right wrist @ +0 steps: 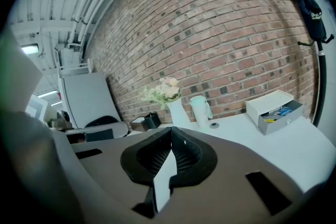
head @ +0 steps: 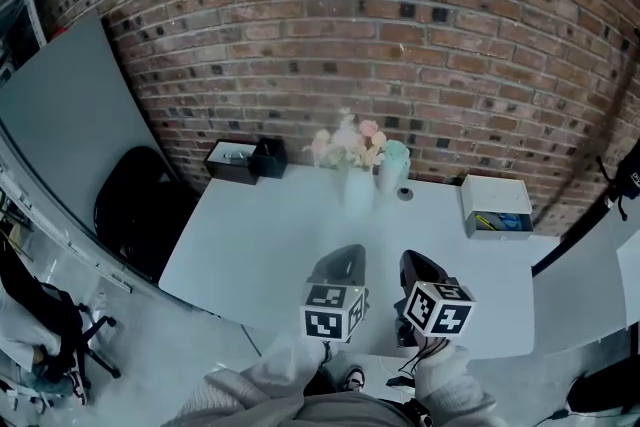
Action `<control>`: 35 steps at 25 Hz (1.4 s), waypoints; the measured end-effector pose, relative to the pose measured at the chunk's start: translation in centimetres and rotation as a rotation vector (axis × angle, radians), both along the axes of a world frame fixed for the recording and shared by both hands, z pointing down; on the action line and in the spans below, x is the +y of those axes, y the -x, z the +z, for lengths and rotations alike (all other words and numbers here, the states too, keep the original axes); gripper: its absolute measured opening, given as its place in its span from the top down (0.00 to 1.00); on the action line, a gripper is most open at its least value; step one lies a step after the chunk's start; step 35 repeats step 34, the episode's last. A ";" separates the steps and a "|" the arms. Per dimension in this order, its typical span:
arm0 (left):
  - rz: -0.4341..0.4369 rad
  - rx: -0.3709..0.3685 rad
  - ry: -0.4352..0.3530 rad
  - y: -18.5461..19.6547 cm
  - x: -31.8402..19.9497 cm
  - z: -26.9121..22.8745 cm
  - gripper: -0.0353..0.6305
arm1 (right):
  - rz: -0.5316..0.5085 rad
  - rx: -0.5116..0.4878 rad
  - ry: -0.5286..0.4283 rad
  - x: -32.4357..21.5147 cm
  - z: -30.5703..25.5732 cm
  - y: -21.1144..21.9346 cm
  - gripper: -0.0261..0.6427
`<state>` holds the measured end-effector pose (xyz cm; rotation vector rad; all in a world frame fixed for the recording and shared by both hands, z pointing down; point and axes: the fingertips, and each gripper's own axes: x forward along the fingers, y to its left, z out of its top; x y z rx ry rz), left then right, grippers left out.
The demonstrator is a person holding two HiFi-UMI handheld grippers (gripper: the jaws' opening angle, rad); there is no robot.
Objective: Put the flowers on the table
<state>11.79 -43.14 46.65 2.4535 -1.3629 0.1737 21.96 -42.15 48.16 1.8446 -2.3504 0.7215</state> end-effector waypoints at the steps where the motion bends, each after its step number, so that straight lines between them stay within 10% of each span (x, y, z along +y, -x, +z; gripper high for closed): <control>1: 0.004 0.003 0.000 0.1 -0.1 0.0 0.93 | 0.012 0.004 -0.002 0.1 -0.2 0.0 0.93; 35: 0.034 0.020 0.030 2.1 -2.5 0.9 0.93 | 0.021 0.117 0.004 -1.6 -0.5 3.5 0.93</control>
